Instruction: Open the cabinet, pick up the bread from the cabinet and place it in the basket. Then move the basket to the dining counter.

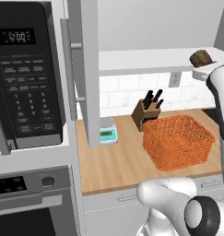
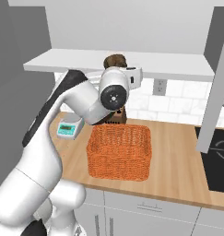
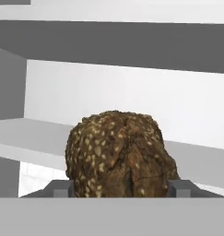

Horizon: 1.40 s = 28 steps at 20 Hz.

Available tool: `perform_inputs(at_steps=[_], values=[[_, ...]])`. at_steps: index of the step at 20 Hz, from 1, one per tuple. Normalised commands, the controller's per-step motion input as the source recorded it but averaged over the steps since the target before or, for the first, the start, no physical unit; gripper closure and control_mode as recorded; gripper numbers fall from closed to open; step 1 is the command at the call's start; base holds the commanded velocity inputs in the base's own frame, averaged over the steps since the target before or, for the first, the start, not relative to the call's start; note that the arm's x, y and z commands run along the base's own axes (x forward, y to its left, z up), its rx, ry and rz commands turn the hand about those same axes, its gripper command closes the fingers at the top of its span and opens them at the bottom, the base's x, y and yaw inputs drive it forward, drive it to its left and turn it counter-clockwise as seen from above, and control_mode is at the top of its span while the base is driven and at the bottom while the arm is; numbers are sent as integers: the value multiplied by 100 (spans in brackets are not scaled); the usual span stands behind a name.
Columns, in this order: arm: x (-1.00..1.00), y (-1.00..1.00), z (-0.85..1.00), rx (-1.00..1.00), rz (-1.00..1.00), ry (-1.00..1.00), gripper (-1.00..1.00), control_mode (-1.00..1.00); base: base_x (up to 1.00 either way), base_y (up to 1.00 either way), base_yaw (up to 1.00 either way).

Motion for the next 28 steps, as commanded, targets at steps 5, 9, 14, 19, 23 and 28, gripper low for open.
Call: perform_inputs(at_steps=[5, 9, 14, 19, 23, 28], values=[[-100, 4, 9, 8, -7, 20, 100, -100, 0, 0, 0], [-100, 9, 0, 12, -13, 35, 100, -100, 0, 0, 0], [-88, 27, -20, 3, -13, 42, 100, -100, 0, 0, 0], [-10, 32, -66, 0, -10, 31, 100, -100, 0, 0, 0], [22, 0, -88, 0, 0, 17, 100, -100, 0, 0, 0], [51, -7, -88, 0, 0, 22, 100, -100, 0, 0, 0]])
